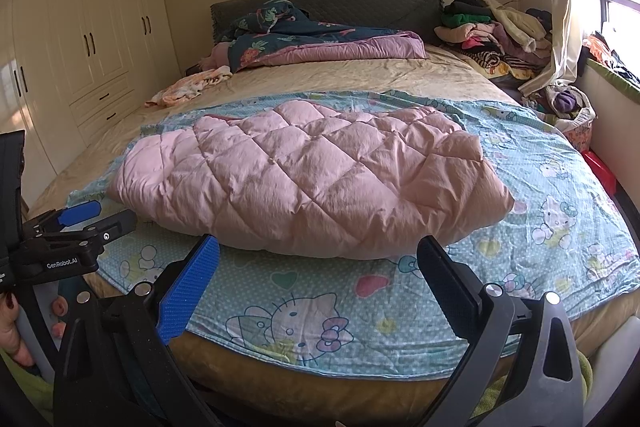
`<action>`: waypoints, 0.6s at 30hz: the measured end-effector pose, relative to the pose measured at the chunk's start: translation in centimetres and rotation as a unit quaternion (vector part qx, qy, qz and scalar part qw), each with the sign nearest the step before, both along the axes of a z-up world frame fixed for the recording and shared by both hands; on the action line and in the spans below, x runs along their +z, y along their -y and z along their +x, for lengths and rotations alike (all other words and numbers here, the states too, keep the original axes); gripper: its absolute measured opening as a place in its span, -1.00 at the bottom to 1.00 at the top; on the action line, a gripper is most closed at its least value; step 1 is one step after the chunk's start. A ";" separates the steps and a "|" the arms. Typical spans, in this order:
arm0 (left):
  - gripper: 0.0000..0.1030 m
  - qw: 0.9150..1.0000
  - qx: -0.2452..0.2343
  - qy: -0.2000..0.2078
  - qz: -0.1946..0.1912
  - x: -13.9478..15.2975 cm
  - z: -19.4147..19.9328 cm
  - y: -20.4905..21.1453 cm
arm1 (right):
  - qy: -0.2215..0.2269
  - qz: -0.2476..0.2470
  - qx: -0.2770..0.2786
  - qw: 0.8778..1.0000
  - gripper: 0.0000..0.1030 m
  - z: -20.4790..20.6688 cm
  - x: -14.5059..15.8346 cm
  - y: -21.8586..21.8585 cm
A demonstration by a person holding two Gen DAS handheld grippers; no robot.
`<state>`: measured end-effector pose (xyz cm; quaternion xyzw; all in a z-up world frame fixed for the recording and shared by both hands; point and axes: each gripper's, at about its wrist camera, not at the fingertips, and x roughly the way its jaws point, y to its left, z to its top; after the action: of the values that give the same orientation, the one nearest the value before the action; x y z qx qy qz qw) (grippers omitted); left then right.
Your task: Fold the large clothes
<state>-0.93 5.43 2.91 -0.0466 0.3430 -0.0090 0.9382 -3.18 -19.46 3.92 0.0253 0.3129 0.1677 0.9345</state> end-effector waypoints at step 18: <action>0.82 1.000 -0.002 -0.004 -0.001 -0.3 -0.1 -0.3 | -0.001 -0.004 -0.003 1.000 0.92 0.1 0.3 0.0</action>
<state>-1.07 5.77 2.63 -0.0472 0.3472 -0.0114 0.9365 -3.06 -19.42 4.19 0.0225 0.3142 0.1632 0.9350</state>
